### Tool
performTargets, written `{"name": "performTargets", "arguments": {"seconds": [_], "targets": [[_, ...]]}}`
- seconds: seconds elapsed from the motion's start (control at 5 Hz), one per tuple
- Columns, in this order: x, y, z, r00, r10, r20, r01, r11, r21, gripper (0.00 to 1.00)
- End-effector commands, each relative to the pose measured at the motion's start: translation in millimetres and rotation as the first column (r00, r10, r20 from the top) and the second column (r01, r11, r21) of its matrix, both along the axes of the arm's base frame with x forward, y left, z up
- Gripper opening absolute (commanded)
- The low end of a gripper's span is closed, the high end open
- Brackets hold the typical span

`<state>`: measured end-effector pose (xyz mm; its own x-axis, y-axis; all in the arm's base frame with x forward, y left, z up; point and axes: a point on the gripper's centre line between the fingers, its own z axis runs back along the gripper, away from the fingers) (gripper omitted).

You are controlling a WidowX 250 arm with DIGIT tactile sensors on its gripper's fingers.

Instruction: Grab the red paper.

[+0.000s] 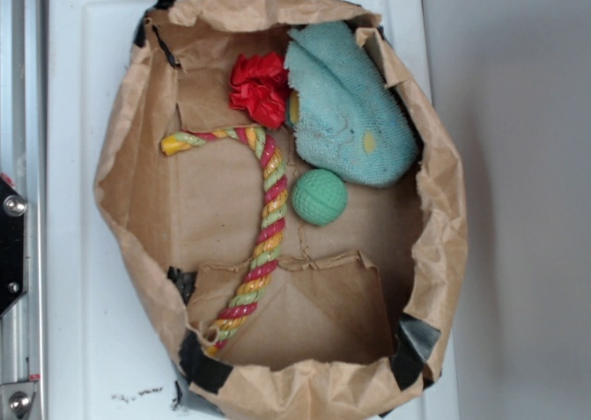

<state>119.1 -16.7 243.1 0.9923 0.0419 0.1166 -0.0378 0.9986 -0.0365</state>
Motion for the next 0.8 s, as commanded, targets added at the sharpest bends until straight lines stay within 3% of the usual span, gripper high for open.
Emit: {"name": "performTargets", "arguments": {"seconds": [0.0, 0.4, 0.6], "targets": [[0, 0, 0, 1.000, 0.000, 0.000, 0.000, 1.000, 0.000, 1.00], [95, 42, -29, 0.991, 0.085, 0.106, -0.083, 0.996, -0.024, 1.00], [128, 70, -52, 0.989, 0.106, 0.102, -0.105, 0.994, -0.012, 1.00]]}}
